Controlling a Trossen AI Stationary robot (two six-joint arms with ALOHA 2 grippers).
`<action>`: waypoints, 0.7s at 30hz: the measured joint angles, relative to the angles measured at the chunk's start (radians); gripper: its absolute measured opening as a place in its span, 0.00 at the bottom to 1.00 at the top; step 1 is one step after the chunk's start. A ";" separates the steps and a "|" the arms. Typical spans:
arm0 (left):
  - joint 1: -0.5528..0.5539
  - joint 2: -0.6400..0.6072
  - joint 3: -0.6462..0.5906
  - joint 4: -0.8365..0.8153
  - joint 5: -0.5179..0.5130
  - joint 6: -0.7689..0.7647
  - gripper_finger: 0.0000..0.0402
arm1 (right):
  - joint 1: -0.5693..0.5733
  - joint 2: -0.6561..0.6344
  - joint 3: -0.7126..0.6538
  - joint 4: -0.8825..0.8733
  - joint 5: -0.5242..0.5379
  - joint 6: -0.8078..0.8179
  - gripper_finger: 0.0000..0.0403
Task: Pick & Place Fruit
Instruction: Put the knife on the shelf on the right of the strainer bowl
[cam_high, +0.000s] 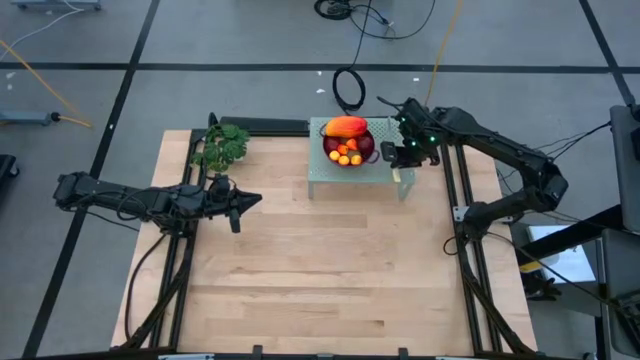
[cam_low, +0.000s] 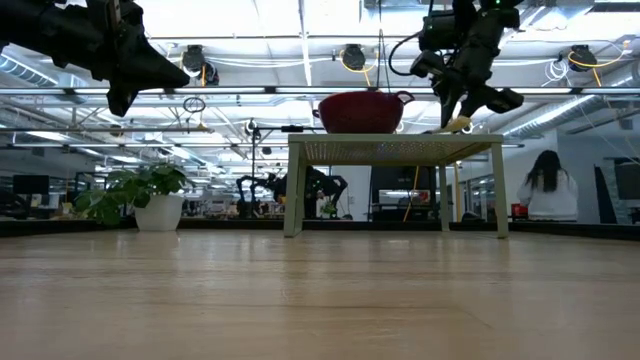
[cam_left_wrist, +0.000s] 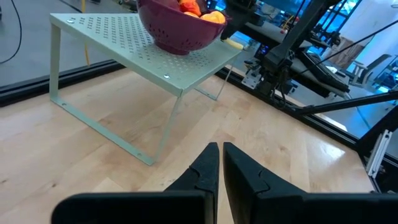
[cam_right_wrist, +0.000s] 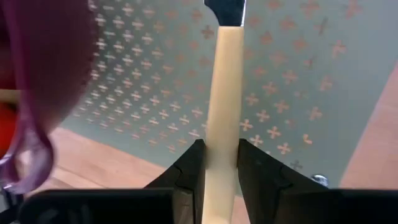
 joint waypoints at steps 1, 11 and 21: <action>0.000 0.000 0.000 0.000 0.000 0.000 0.05 | 0.000 0.000 0.000 0.006 0.000 0.000 0.17; 0.000 0.000 0.000 0.000 -0.006 0.002 0.05 | 0.000 -0.001 0.000 0.024 0.001 -0.004 0.17; 0.000 0.000 0.000 0.000 -0.008 0.006 0.05 | 0.000 -0.001 0.000 0.023 0.022 -0.018 0.17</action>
